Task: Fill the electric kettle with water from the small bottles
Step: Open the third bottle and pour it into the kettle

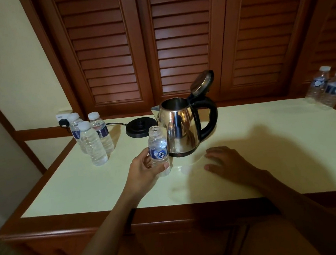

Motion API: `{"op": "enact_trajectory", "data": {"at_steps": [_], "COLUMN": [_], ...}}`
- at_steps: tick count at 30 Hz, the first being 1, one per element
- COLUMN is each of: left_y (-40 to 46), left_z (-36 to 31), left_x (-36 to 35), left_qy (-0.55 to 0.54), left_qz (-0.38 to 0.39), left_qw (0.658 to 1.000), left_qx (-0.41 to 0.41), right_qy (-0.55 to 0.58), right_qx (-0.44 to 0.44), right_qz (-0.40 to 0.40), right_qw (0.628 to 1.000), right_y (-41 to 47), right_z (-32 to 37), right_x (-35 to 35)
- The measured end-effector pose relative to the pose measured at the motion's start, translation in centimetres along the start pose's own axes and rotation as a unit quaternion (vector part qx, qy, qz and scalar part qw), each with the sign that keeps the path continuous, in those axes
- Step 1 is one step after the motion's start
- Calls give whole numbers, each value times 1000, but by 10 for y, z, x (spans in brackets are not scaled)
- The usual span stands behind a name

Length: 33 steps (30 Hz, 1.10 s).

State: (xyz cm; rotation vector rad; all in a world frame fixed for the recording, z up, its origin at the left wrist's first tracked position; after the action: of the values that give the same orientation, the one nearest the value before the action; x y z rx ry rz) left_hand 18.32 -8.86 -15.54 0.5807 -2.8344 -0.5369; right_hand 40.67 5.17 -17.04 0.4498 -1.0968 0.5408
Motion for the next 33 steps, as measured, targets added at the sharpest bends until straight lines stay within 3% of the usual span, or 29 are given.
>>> {"op": "enact_trajectory", "data": {"at_steps": [3,14,22,33], "left_y": [6,53,79,105], "left_z": [-4,-62,-96,-126], "left_x": [1,26,37,48], "left_qy": [15,242,467,631], "left_qz": [-22,-73,-37,27], "left_qw": [1000,964,878,774], "left_qx": [-5,-80,-102,-47], "right_qy": [-9,-19,5,14], "right_qx": [4,10,17,21], "right_qz": [-34,-45,-65,-80], "right_qw": [999,999,998,996], "right_y": [1,4,2,1], "right_z": [0,-4,0,3], "right_x": [-2,-8,-3,0]}}
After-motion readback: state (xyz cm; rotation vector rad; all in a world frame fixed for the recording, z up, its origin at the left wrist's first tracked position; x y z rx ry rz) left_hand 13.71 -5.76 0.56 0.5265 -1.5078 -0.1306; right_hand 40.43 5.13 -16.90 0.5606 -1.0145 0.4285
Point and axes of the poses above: each hand's wrist, its own y-axis towards the middle knuckle, its own x-axis out of the back of the hand, z = x × y, the point moved 6 cm from there along y, towards the middle knuckle, and after that the axes turned 12 degrees about -x, right-handed, at the moved point
